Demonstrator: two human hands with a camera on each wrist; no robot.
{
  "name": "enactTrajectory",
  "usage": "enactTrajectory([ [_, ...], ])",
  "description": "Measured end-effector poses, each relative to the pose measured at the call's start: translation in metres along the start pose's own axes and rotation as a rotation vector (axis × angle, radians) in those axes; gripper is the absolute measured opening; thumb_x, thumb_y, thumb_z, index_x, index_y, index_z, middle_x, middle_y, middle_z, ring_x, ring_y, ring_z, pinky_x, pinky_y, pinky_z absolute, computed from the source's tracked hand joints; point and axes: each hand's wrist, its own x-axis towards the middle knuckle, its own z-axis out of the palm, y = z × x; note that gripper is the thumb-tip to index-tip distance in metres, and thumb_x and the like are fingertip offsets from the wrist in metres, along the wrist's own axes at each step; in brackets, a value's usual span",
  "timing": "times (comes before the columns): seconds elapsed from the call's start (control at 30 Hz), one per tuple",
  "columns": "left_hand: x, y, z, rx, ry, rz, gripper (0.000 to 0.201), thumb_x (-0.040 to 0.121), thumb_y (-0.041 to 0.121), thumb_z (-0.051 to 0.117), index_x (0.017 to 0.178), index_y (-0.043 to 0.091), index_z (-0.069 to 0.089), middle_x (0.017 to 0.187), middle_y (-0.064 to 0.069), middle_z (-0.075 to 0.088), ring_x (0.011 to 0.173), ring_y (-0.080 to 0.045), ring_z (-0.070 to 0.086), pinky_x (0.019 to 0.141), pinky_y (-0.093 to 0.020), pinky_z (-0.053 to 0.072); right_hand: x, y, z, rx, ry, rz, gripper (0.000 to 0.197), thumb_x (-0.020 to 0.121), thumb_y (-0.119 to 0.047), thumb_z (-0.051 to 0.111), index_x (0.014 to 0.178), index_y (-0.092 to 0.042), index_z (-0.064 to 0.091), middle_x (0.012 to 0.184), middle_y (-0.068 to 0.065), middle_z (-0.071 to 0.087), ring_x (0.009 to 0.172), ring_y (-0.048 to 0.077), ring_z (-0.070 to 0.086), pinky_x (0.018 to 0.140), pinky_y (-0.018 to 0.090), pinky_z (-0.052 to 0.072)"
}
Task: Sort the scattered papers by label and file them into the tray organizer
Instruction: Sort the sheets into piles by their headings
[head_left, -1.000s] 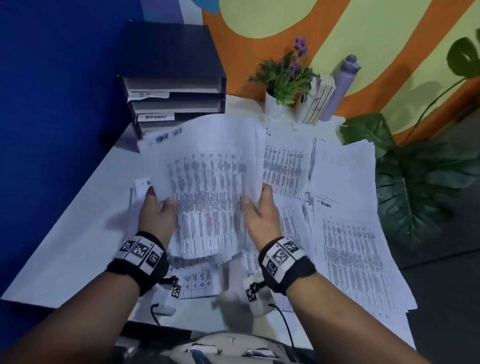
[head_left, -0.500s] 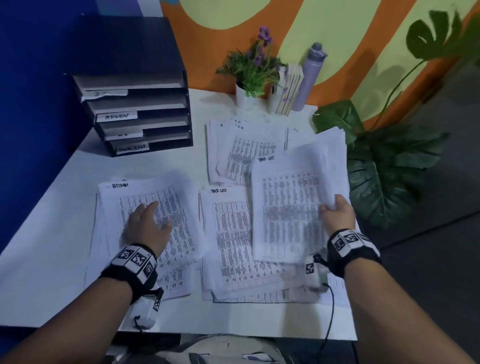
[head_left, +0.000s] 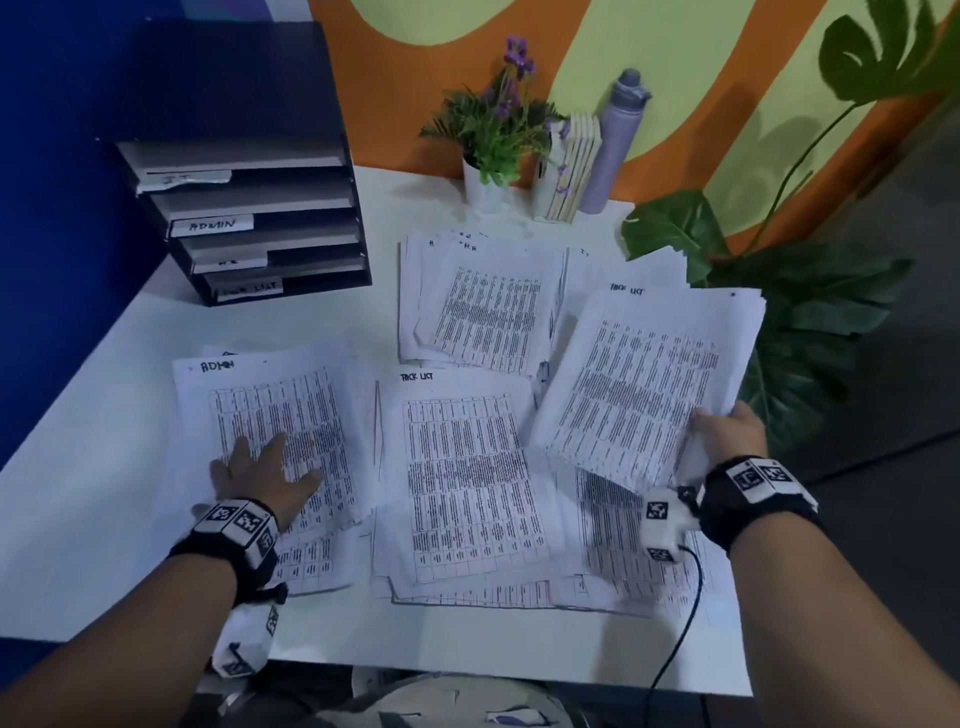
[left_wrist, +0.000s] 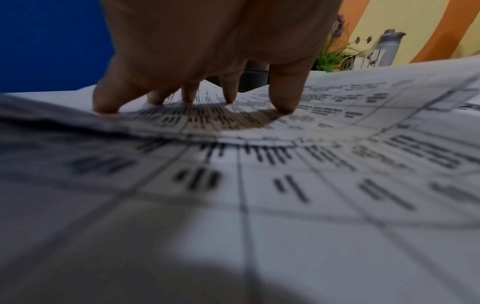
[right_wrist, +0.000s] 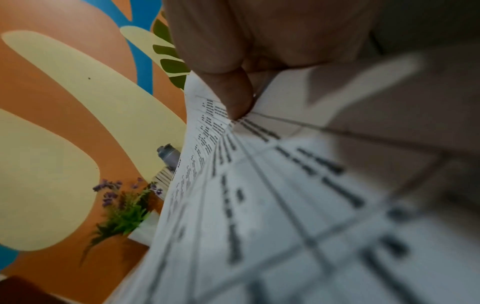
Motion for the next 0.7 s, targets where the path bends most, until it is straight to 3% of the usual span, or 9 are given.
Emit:
enactTrajectory([
  [0.2, 0.002, -0.001, 0.002, 0.017, 0.019, -0.004, 0.087, 0.077, 0.073, 0.054, 0.149, 0.042, 0.018, 0.162, -0.001, -0.002, 0.146, -0.035, -0.005, 0.114, -0.061, 0.014, -0.027, -0.012, 0.030, 0.163, -0.239, -0.022, 0.015, 0.092, -0.006, 0.056, 0.105, -0.011, 0.062, 0.090, 0.010, 0.069, 0.074, 0.024, 0.065, 0.068, 0.031, 0.055],
  [0.3, 0.003, -0.002, 0.003, 0.018, 0.026, 0.003, 0.087, 0.075, 0.075, 0.054, 0.149, 0.043, 0.019, 0.161, -0.001, 0.000, 0.146, -0.035, -0.003, 0.114, -0.061, 0.015, -0.057, -0.001, 0.061, 0.085, -0.387, -0.031, 0.016, 0.090, -0.009, 0.057, 0.105, -0.014, 0.063, 0.089, 0.013, 0.069, 0.071, 0.027, 0.065, 0.066, 0.037, 0.054],
  [0.4, 0.002, -0.004, 0.001, 0.012, 0.030, 0.007, 0.086, 0.075, 0.075, 0.053, 0.148, 0.043, 0.020, 0.161, -0.001, 0.002, 0.146, -0.034, -0.001, 0.114, -0.061, 0.016, -0.087, 0.018, 0.095, -0.031, -0.504, -0.052, 0.021, 0.091, -0.011, 0.056, 0.110, -0.020, 0.058, 0.096, 0.006, 0.068, 0.082, 0.025, 0.068, 0.071, 0.042, 0.059],
  [0.47, -0.003, -0.003, -0.001, -0.014, 0.050, 0.008, 0.085, 0.077, 0.071, 0.055, 0.149, 0.041, 0.022, 0.162, -0.001, 0.002, 0.146, -0.032, 0.000, 0.114, -0.060, 0.016, -0.103, 0.027, 0.113, -0.161, -0.529, -0.151, 0.033, 0.090, -0.010, 0.055, 0.121, -0.019, 0.051, 0.105, 0.004, 0.063, 0.089, 0.022, 0.065, 0.074, 0.039, 0.059],
  [0.53, -0.011, -0.002, -0.004, -0.023, 0.080, -0.013, 0.085, 0.079, 0.068, 0.056, 0.150, 0.039, 0.019, 0.162, -0.002, -0.004, 0.147, -0.029, -0.004, 0.115, -0.060, 0.012, -0.110, 0.032, 0.125, -0.368, -0.460, -0.332, 0.057, 0.085, -0.005, 0.056, 0.137, -0.018, 0.039, 0.125, 0.006, 0.050, 0.110, 0.024, 0.056, 0.090, 0.039, 0.053],
  [0.6, -0.020, -0.003, -0.008, 0.023, 0.083, -0.042, 0.086, 0.080, 0.071, 0.052, 0.151, 0.040, 0.012, 0.161, -0.001, -0.013, 0.147, -0.027, -0.011, 0.114, -0.060, 0.006, -0.118, 0.029, 0.131, -0.633, -0.348, -0.500, 0.084, 0.077, -0.002, 0.060, 0.150, -0.019, 0.021, 0.146, 0.003, 0.026, 0.130, 0.024, 0.034, 0.108, 0.041, 0.035],
  [0.63, -0.023, -0.005, -0.009, 0.049, 0.071, -0.045, 0.087, 0.080, 0.074, 0.048, 0.151, 0.041, 0.009, 0.160, 0.000, -0.017, 0.147, -0.027, -0.013, 0.114, -0.060, 0.004, -0.124, 0.022, 0.132, -0.695, -0.319, -0.558, 0.089, 0.075, -0.001, 0.059, 0.151, -0.020, 0.017, 0.150, 0.000, 0.019, 0.134, 0.024, 0.025, 0.111, 0.042, 0.027],
  [0.7, -0.027, -0.009, -0.010, 0.095, 0.020, -0.034, 0.089, 0.079, 0.080, 0.039, 0.151, 0.042, 0.004, 0.159, -0.001, -0.021, 0.147, -0.028, -0.015, 0.114, -0.060, 0.002, -0.132, 0.012, 0.140, -0.683, -0.347, -0.650, 0.085, 0.075, -0.002, 0.057, 0.150, -0.022, 0.024, 0.150, -0.002, 0.021, 0.135, 0.023, 0.023, 0.111, 0.043, 0.025],
])
